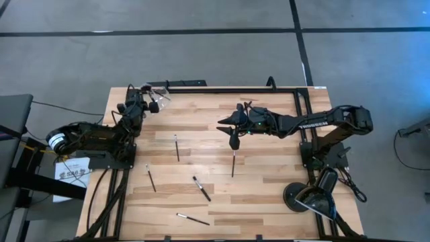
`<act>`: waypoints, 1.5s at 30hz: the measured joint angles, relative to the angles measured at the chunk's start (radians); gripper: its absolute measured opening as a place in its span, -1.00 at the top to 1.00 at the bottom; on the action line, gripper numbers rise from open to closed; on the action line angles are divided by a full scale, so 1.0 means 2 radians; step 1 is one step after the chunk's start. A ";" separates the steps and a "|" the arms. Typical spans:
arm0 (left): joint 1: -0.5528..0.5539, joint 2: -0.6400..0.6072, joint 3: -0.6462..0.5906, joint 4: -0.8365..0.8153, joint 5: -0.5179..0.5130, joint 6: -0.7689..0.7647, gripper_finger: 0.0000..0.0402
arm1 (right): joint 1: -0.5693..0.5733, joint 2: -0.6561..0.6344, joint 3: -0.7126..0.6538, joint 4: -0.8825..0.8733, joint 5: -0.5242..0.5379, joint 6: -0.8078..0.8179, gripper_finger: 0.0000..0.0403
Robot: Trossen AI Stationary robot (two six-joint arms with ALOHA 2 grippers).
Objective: Put items in baskets/containers
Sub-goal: Put the eyeshadow brush into the transparent bin
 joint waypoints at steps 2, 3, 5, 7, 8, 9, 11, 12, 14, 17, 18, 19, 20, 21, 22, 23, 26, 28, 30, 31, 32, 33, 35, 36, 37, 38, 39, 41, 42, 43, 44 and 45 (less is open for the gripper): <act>-0.004 0.000 0.000 0.000 0.000 0.000 0.67 | 0.000 0.000 0.000 0.000 0.000 0.000 0.47; -0.008 0.000 0.000 0.001 0.000 0.000 0.67 | 0.000 0.000 0.000 0.000 0.000 0.000 0.47; -0.017 -0.001 0.000 0.003 0.000 0.004 0.67 | 0.000 0.000 0.000 0.000 0.000 0.000 0.47; -0.027 -0.006 0.000 0.004 0.000 0.004 0.67 | 0.000 0.000 0.000 0.000 0.000 0.000 0.47; -0.034 -0.010 0.000 0.004 0.000 0.005 0.67 | 0.000 0.000 0.000 0.000 0.000 0.000 0.47; -0.040 -0.015 0.000 0.007 0.000 0.005 0.67 | -0.001 0.000 0.000 0.000 0.000 0.000 0.47; -0.055 -0.028 0.000 0.021 0.009 0.006 0.67 | -0.004 0.000 0.000 0.000 0.000 0.000 0.47; -0.063 -0.037 0.000 0.032 0.025 0.008 0.67 | -0.006 0.000 0.000 -0.001 0.000 0.000 0.47; -0.085 -0.056 0.007 0.040 0.069 0.022 0.67 | -0.010 0.000 0.000 -0.003 0.000 0.001 0.47; -0.126 -0.080 0.026 0.042 0.107 0.047 0.68 | -0.018 0.000 0.000 -0.014 0.001 0.016 0.47; -0.141 -0.085 0.032 0.041 0.108 0.056 0.69 | -0.021 0.000 0.000 -0.020 0.000 0.022 0.47; -0.156 -0.088 0.039 0.040 0.109 0.063 0.69 | -0.024 0.000 0.000 -0.027 0.000 0.028 0.47; -0.171 -0.089 0.046 0.039 0.109 0.070 0.69 | -0.027 0.000 0.000 -0.034 0.001 0.034 0.47; -0.185 -0.089 0.053 0.038 0.110 0.077 0.69 | -0.030 0.000 0.000 -0.043 0.003 0.040 0.47; -0.198 -0.089 0.060 0.034 0.110 0.084 0.69 | -0.033 0.000 0.000 -0.053 0.010 0.046 0.47; -0.211 -0.089 0.066 0.030 0.110 0.091 0.69 | -0.036 0.000 0.000 -0.063 0.019 0.053 0.47; -0.241 -0.087 0.086 0.014 0.110 0.102 0.69 | -0.041 0.000 0.000 -0.092 0.040 0.071 0.47; -0.257 -0.087 0.101 -0.013 0.110 0.103 0.69 | -0.045 0.000 0.000 -0.110 0.043 0.082 0.47; -0.273 -0.087 0.121 -0.059 0.109 0.101 0.69 | -0.047 0.000 0.000 -0.122 0.043 0.088 0.47; -0.281 -0.087 0.136 -0.095 0.107 0.097 0.69 | -0.047 0.000 0.000 -0.127 0.043 0.091 0.47; -0.290 -0.087 0.154 -0.138 0.105 0.088 0.69 | -0.047 0.000 0.000 -0.130 0.043 0.092 0.47; -0.297 -0.087 0.176 -0.189 0.103 0.075 0.69 | -0.047 0.000 0.000 -0.131 0.043 0.092 0.47; -0.308 -0.087 0.224 -0.317 0.101 0.034 0.69 | -0.047 0.000 0.000 -0.130 0.043 0.092 0.47; -0.312 -0.085 0.250 -0.385 0.101 0.006 0.69 | -0.047 0.000 0.000 -0.130 0.043 0.092 0.47; -0.314 -0.081 0.273 -0.447 0.101 -0.024 0.69 | -0.047 0.000 0.000 -0.130 0.043 0.092 0.47; -0.315 -0.078 0.288 -0.495 0.101 -0.055 0.69 | -0.047 0.000 0.000 -0.131 0.043 0.092 0.47; -0.317 -0.074 0.300 -0.534 0.099 -0.091 0.69 | -0.047 0.000 0.000 -0.131 0.043 0.092 0.47; -0.322 -0.066 0.304 -0.564 0.103 -0.146 0.69 | -0.047 0.000 0.000 -0.134 0.042 0.092 0.47; -0.325 -0.061 0.302 -0.571 0.111 -0.159 0.69 | -0.047 0.000 0.000 -0.135 0.042 0.092 0.47; -0.328 -0.054 0.299 -0.576 0.121 -0.169 0.69 | -0.047 0.000 0.000 -0.136 0.042 0.092 0.47; -0.330 -0.046 0.294 -0.577 0.132 -0.180 0.69 | -0.047 0.000 0.000 -0.136 0.042 0.092 0.47; -0.330 -0.038 0.290 -0.577 0.144 -0.187 0.68 | -0.047 0.000 0.000 -0.136 0.042 0.092 0.47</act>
